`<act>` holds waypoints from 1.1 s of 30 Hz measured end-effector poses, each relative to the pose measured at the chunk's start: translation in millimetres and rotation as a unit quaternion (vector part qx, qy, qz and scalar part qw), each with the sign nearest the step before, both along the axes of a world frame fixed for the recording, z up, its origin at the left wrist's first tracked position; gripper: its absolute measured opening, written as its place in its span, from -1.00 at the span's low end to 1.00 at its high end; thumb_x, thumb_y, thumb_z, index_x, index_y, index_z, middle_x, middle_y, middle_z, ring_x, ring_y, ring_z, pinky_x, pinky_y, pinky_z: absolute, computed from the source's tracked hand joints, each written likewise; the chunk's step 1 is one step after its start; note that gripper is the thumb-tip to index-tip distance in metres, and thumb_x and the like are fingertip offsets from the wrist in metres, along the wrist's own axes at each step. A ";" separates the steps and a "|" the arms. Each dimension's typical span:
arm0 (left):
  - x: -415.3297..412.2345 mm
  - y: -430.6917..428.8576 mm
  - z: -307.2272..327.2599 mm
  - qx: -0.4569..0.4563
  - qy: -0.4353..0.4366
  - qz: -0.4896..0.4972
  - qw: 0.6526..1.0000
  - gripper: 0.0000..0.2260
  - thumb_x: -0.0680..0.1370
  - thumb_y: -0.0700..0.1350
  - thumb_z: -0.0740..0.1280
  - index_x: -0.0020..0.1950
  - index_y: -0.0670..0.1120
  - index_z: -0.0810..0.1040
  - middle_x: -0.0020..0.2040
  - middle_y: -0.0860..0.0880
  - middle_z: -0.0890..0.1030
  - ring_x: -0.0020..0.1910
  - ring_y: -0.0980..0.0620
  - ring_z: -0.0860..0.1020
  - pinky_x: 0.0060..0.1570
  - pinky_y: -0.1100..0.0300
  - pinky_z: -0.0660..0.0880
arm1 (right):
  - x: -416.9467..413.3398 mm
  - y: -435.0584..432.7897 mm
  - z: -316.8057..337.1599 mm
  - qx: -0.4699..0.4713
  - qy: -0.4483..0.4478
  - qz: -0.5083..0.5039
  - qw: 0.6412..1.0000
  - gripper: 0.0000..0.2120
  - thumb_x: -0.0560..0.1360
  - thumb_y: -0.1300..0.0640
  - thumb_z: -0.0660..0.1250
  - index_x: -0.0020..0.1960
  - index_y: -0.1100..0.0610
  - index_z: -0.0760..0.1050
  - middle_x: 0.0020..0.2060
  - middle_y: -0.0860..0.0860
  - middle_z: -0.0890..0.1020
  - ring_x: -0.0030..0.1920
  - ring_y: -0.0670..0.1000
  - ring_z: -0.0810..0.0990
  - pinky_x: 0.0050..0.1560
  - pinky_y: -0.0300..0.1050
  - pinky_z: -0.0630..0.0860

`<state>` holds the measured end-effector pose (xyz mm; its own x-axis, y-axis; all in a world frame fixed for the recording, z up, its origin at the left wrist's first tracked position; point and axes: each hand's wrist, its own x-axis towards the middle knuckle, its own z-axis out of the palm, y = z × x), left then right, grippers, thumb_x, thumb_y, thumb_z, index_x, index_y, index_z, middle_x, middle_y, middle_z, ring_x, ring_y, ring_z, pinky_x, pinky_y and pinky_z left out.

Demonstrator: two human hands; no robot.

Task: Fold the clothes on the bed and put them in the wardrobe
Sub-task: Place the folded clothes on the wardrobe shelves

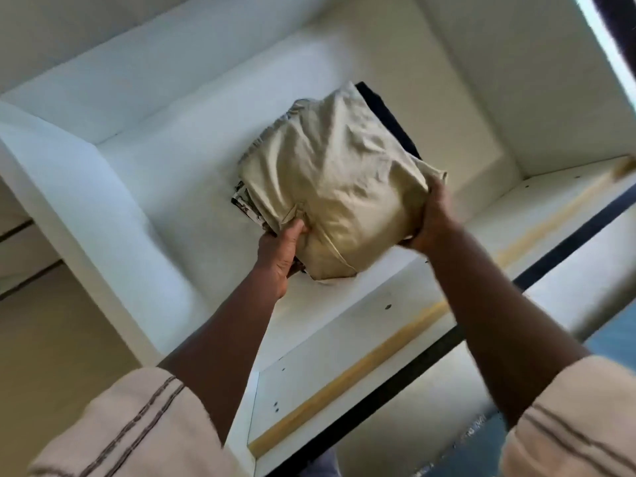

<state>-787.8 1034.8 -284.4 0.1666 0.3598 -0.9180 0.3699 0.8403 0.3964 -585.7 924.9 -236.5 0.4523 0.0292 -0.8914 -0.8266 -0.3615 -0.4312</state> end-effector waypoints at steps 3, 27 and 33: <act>1.6 2.9 9.7 0.012 0.011 -0.002 1.000 -0.36 0.24 0.02 0.53 0.29 -0.07 0.52 0.14 -0.12 0.66 0.02 -0.08 0.65 -0.03 -0.09 0.68 | -56.9 -0.1 5.7 0.011 0.030 -0.151 0.988 -0.22 0.41 -0.53 0.27 0.37 0.03 0.47 0.21 0.11 0.61 0.23 0.19 0.57 0.34 0.26 0.47; -49.4 125.8 147.0 0.003 -0.152 0.224 0.963 -0.64 0.52 -0.23 0.17 0.23 -0.10 0.63 0.17 -0.16 0.69 0.10 -0.20 0.68 0.10 -0.10 0.63 | -115.3 141.3 118.9 0.235 0.042 0.010 0.971 -0.54 0.35 0.35 0.37 0.20 0.08 0.42 0.09 0.10 0.64 -0.03 0.12 0.64 -0.21 -0.05 0.62; -77.5 144.8 73.2 0.105 0.157 0.089 0.978 -0.56 0.23 -0.16 0.52 0.09 -0.22 0.62 0.04 -0.22 0.70 -0.15 -0.17 0.68 -0.24 0.02 0.65 | -156.5 133.3 39.7 0.085 0.009 0.193 0.977 -0.66 0.43 0.19 0.38 0.20 0.14 0.49 -0.07 0.05 0.61 -0.17 0.02 0.57 -0.21 -0.09 0.59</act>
